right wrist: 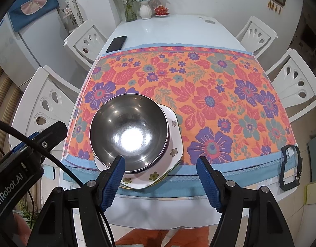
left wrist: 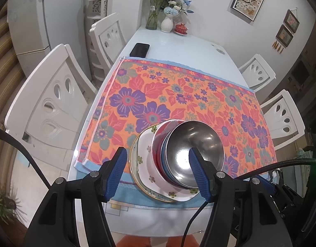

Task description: Organize plates and bowls

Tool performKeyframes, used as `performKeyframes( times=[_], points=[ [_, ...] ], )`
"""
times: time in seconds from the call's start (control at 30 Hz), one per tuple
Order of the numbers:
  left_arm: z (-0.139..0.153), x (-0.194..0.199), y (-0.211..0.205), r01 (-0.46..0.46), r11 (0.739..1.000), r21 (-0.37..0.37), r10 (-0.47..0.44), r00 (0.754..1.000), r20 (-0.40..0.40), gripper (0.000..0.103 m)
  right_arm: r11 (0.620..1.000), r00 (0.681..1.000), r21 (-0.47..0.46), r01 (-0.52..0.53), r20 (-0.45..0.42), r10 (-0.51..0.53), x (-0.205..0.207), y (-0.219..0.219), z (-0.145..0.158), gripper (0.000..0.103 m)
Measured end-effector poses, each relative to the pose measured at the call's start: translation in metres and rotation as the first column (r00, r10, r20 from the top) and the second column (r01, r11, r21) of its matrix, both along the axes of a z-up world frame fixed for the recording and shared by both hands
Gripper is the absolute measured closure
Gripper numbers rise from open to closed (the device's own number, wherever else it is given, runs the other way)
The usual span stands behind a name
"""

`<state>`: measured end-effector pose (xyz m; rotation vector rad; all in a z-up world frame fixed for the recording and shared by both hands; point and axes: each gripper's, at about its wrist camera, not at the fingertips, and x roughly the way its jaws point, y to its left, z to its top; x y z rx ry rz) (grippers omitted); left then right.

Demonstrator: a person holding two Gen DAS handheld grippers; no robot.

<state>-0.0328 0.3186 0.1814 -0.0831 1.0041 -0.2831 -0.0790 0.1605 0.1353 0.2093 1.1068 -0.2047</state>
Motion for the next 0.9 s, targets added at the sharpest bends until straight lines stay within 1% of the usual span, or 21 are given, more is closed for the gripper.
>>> performKeyframes(
  times=[0.43,0.9],
  points=[
    [-0.0013,0.0005,-0.0045,-0.009,0.998,0.057,0.009,1.0,0.012,0.043,1.0,1.0,0.014,0.002,-0.016,-0.002,0.0009,-0.0011,-0.0062,0.034],
    [-0.0032,-0.0001,-0.0105,-0.034,0.996,0.085,0.033,0.999,0.008,0.043,1.0,1.0,0.017,-0.012,-0.026,0.013,0.0046,-0.0037,-0.0065,0.034]
  ],
)
